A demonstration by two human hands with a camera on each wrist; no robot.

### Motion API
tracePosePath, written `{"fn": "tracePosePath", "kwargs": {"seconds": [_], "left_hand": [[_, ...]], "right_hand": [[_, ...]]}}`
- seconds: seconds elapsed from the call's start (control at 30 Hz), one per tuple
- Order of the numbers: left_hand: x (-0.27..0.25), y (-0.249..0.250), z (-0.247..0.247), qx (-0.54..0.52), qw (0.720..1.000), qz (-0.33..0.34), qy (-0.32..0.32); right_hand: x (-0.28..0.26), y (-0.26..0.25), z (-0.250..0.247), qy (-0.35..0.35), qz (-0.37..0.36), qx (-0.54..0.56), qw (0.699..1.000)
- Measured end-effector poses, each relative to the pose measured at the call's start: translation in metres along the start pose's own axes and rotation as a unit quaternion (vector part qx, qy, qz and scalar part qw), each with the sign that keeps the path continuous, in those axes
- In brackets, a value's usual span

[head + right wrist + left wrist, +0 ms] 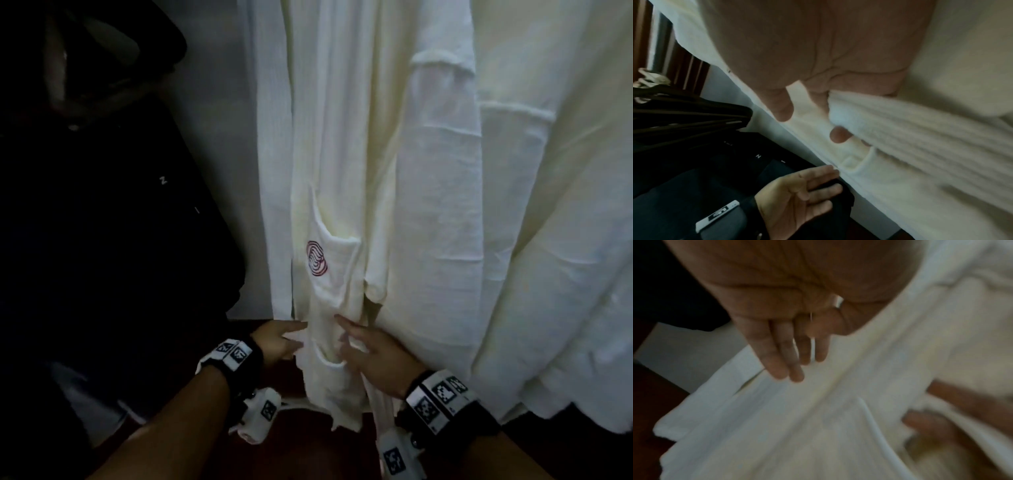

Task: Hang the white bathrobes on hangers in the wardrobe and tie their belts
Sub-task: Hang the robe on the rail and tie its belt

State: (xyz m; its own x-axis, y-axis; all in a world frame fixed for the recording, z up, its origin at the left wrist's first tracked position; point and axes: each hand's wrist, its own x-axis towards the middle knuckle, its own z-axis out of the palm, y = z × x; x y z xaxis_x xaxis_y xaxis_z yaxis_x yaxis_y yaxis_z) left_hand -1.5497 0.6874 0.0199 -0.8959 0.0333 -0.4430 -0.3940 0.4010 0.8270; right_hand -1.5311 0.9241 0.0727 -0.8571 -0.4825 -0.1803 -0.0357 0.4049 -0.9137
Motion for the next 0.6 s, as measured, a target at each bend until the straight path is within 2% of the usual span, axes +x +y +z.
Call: {"fn": "tracePosePath", "kwargs": {"seconds": [0.07, 0.13, 0.2, 0.27, 0.33, 0.4, 0.5, 0.53, 0.6], "left_hand": [[0.015, 0.005, -0.029, -0.082, 0.991, -0.027, 0.106], [0.033, 0.015, -0.062, -0.025, 0.974, -0.012, 0.226], [0.046, 0.035, -0.089, 0.058, 0.955, 0.005, 0.291], [0.063, 0.053, -0.107, 0.099, 0.951, 0.025, 0.292], [0.085, 0.068, -0.122, 0.11, 0.962, 0.048, 0.244], [0.105, 0.073, -0.132, 0.056, 0.976, 0.092, 0.19], [0.124, 0.07, -0.139, 0.021, 0.976, 0.125, 0.179], [0.126, 0.069, -0.139, 0.024, 0.975, 0.126, 0.183], [0.126, 0.066, -0.14, 0.029, 0.974, 0.136, 0.177]], "right_hand": [[0.015, 0.001, 0.006, 0.047, 0.041, 0.003, 0.998], [0.028, 0.003, 0.012, 0.106, 0.053, 0.001, 0.993], [0.037, 0.0, 0.019, 0.18, 0.02, -0.007, 0.983], [0.044, -0.003, 0.024, 0.214, 0.0, 0.01, 0.977], [0.049, -0.003, 0.029, 0.226, 0.02, 0.081, 0.971], [0.05, -0.006, 0.03, 0.235, 0.071, 0.111, 0.963], [0.053, -0.013, 0.035, 0.224, 0.104, 0.185, 0.951], [0.055, -0.014, 0.037, 0.214, 0.094, 0.242, 0.942], [0.062, -0.014, 0.044, 0.228, 0.077, 0.361, 0.901]]}}
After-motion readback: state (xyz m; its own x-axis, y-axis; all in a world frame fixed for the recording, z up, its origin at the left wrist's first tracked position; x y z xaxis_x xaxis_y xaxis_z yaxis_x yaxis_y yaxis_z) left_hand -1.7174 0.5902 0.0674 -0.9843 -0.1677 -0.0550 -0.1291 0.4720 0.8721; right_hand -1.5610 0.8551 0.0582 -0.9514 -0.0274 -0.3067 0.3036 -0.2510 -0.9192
